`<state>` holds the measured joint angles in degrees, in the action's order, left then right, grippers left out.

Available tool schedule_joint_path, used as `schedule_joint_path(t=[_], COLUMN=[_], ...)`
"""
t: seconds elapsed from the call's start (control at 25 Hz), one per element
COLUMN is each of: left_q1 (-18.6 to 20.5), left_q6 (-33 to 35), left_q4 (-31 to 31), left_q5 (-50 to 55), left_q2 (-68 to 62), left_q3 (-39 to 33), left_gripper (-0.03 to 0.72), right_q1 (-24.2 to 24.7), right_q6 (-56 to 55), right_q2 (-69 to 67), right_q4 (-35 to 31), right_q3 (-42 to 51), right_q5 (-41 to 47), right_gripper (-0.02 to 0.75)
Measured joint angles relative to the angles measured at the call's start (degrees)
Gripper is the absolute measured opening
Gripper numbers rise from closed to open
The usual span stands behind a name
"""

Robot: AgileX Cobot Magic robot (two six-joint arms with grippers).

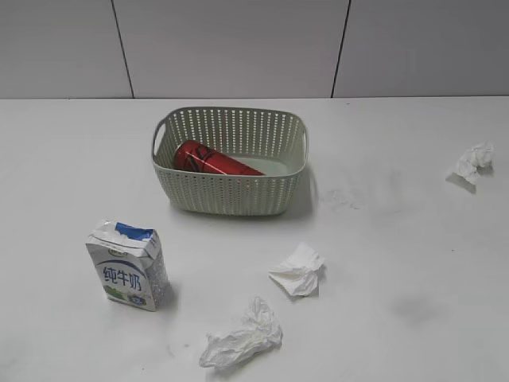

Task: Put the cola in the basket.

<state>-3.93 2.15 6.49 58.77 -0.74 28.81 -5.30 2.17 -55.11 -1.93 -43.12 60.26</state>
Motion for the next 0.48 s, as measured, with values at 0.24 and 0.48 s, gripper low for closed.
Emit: schedule_joint_path(t=[0.24,0.48], left_q1=[0.00,0.00], left_q6=[0.00,0.00], left_q4=[0.00,0.00], left_q5=[0.00,0.00], left_q2=[0.00,0.00], left_q3=[0.00,0.00], left_gripper=[0.231,0.231], right_q1=[0.00,0.00], right_q6=[0.00,-0.05], right_q2=[12.42,24.11], right_q4=[-2.60,-2.91], right_q3=[11.65,13.47], right_q5=[-2.35,-1.34], right_gripper=[0.591,0.591])
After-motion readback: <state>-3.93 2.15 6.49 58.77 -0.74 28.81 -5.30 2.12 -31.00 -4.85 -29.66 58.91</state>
